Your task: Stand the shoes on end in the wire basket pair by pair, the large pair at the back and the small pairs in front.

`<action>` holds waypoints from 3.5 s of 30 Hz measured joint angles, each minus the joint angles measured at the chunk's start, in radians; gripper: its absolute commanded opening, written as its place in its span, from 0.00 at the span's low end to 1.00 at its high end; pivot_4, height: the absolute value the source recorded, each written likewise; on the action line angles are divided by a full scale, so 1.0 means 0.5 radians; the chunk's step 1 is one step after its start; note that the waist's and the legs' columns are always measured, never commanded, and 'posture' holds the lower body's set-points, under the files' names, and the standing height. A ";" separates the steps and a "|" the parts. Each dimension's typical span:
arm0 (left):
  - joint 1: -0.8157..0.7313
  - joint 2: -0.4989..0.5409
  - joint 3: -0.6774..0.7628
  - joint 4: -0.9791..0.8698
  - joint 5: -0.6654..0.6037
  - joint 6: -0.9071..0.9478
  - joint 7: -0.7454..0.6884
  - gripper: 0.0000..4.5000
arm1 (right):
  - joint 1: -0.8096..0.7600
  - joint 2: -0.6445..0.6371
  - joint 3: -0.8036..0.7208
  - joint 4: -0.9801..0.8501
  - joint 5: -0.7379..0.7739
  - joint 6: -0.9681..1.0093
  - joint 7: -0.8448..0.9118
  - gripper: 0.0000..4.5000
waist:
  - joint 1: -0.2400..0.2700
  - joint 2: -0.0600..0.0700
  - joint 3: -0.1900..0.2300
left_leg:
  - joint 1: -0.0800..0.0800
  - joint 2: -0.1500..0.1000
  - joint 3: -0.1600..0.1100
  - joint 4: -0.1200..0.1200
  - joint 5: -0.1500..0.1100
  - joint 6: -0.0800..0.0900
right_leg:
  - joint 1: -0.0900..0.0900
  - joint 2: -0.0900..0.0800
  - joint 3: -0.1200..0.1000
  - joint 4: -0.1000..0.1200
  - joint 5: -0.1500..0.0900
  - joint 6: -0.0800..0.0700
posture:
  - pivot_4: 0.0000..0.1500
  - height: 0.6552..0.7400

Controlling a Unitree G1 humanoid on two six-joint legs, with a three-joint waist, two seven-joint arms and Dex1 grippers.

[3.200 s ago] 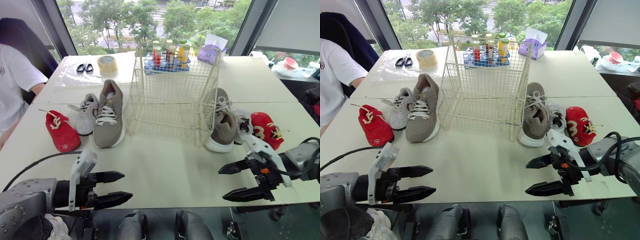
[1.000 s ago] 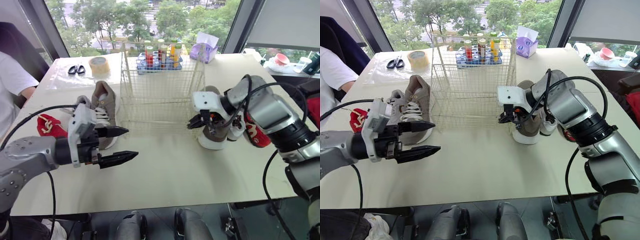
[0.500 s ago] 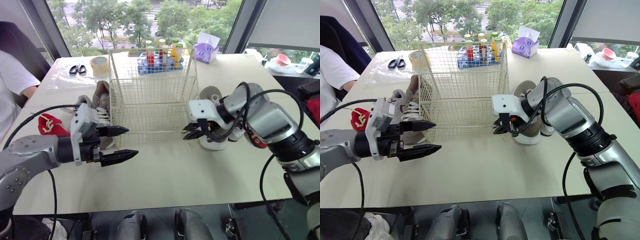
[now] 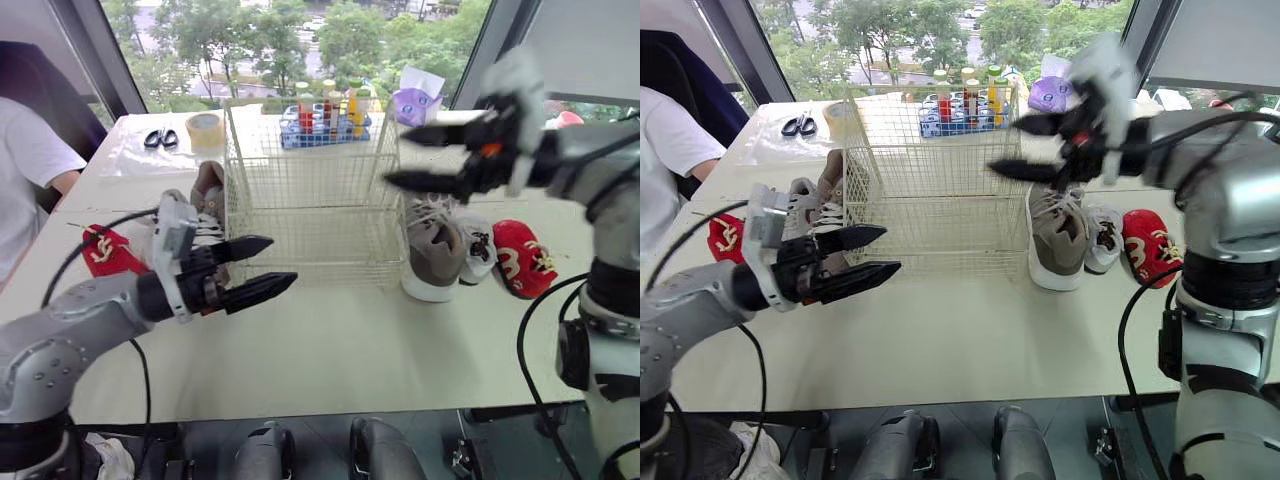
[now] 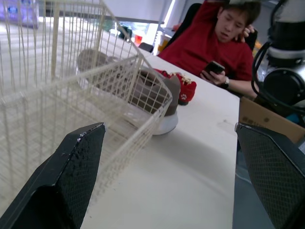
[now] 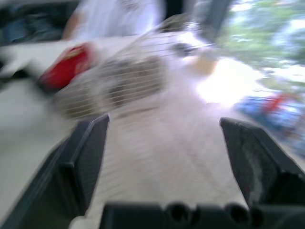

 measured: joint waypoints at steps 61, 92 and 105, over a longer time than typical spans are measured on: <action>-1.746 0.484 -0.066 2.053 0.222 -0.084 -0.800 1.00 | -0.098 -0.313 0.311 0.365 -0.456 -2.362 -0.565 0.04 | -0.034 0.010 0.009 | 0.001 -0.005 0.005 -0.005 0.001 0.000 | -0.001 0.007 -0.001 -0.003 -0.006 0.003 | 1.00 1.00; -2.398 0.079 -0.094 2.640 0.967 -0.098 -1.307 0.17 | -0.063 -0.002 0.696 0.408 -0.489 -2.905 -0.169 0.15 | -0.024 0.001 0.014 | -0.006 -0.001 0.014 0.000 0.001 0.001 | -0.012 0.001 0.003 0.007 -0.006 0.004 | 1.00 1.00; -1.666 -1.022 0.906 1.322 0.300 -0.318 0.457 0.17 | 0.282 1.061 -0.163 0.138 0.902 -1.466 -1.583 0.99 | -0.019 -0.003 0.012 | 0.000 -0.001 0.000 0.003 0.004 -0.003 | -0.007 -0.003 0.007 0.027 -0.005 0.003 | 1.00 1.00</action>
